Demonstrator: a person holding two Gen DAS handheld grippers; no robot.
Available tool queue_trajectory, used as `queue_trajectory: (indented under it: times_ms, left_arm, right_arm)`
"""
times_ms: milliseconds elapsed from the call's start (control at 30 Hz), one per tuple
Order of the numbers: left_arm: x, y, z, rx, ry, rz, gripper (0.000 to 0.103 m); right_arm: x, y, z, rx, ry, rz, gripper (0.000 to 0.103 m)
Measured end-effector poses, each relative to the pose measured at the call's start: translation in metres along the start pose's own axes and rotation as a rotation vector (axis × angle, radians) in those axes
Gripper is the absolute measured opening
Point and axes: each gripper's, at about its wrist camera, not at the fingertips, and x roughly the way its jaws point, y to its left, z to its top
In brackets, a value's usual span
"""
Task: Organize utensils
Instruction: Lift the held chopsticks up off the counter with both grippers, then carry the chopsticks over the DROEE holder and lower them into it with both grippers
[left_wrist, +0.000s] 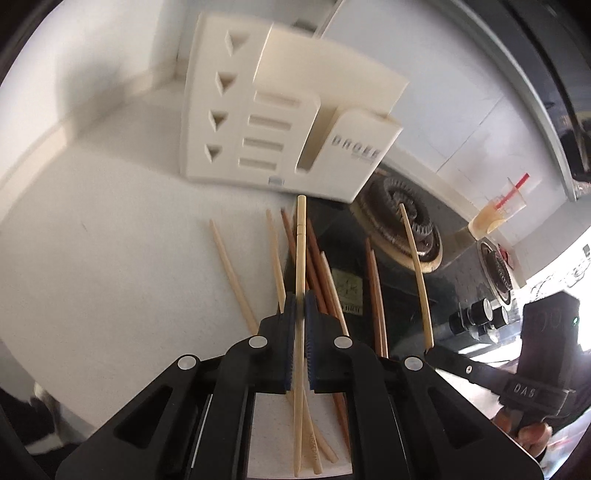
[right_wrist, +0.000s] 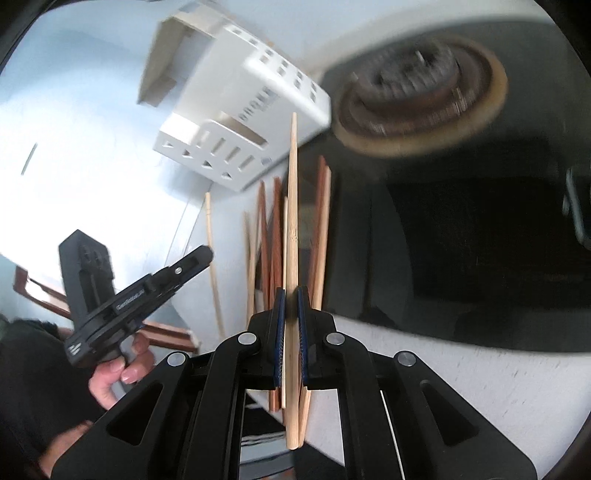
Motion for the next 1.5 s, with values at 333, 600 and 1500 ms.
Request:
queue_trajectory:
  times_ms: [333,600,1500]
  left_arm:
    - [-0.032,-0.009,-0.001,0.073,-0.236,0.091,0.005]
    - [-0.051,-0.014,-0.002,0.087,-0.352,0.115,0.005]
    - [-0.122,-0.011,0.076,0.164,-0.802,0.183,0.005]
  right_arm:
    - [-0.005,0.017,-0.002,-0.13,-0.117,0.0,0.008]
    - [-0.024,0.041,-0.007,-0.33,-0.331,-0.05,0.008]
    - [-0.027,0.119,0.065,-0.651,-0.743,-0.122,0.007]
